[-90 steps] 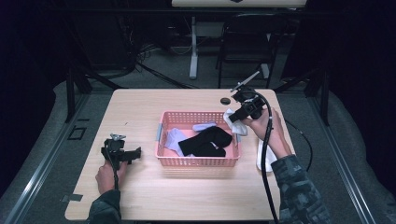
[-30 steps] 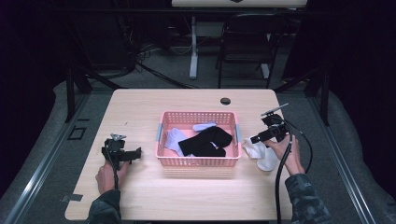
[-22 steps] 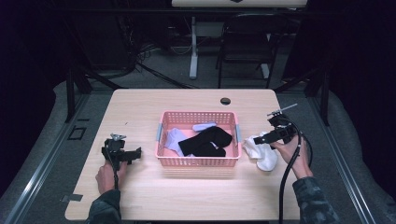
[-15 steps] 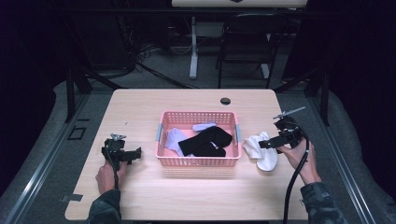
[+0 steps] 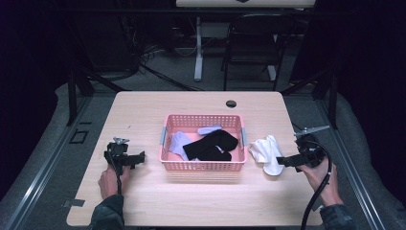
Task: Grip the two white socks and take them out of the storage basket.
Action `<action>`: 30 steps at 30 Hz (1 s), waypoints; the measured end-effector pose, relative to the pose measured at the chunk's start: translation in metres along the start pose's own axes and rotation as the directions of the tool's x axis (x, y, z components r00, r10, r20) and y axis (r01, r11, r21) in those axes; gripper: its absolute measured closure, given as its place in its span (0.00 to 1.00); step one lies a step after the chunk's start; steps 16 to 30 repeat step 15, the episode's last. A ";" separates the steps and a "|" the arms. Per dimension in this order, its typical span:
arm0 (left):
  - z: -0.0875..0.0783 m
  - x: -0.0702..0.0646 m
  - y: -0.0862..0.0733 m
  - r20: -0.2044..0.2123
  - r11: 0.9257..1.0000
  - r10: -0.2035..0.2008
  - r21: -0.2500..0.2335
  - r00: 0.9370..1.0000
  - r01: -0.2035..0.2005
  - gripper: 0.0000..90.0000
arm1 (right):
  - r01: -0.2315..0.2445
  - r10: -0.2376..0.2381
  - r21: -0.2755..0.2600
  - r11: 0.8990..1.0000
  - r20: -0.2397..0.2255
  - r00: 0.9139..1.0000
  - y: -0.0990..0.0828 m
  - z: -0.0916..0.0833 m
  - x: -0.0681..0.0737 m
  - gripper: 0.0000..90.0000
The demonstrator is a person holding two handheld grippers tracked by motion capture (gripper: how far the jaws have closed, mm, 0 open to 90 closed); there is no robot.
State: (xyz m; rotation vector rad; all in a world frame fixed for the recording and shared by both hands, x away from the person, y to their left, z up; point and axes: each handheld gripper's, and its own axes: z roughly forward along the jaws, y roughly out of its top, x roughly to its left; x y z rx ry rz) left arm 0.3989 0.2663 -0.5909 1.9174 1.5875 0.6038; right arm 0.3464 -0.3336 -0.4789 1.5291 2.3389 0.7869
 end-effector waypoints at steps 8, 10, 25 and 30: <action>0.000 0.000 0.000 0.000 1.000 0.000 0.000 1.000 0.000 0.01 | -0.032 0.032 0.018 0.999 0.004 0.999 -0.030 0.013 -0.006 0.00; 0.000 0.000 0.000 0.000 1.000 0.000 0.000 1.000 0.000 0.01 | -0.021 0.020 0.043 0.999 0.019 1.000 -0.034 0.015 -0.006 0.00; 0.000 0.000 0.000 0.000 1.000 0.000 0.000 1.000 0.000 0.01 | -0.029 0.029 0.042 0.999 0.022 0.999 -0.039 0.015 -0.011 0.00; 0.000 0.000 0.000 0.000 1.000 0.000 0.000 1.000 0.000 0.01 | -0.029 0.029 0.042 0.999 0.022 0.999 -0.039 0.015 -0.011 0.00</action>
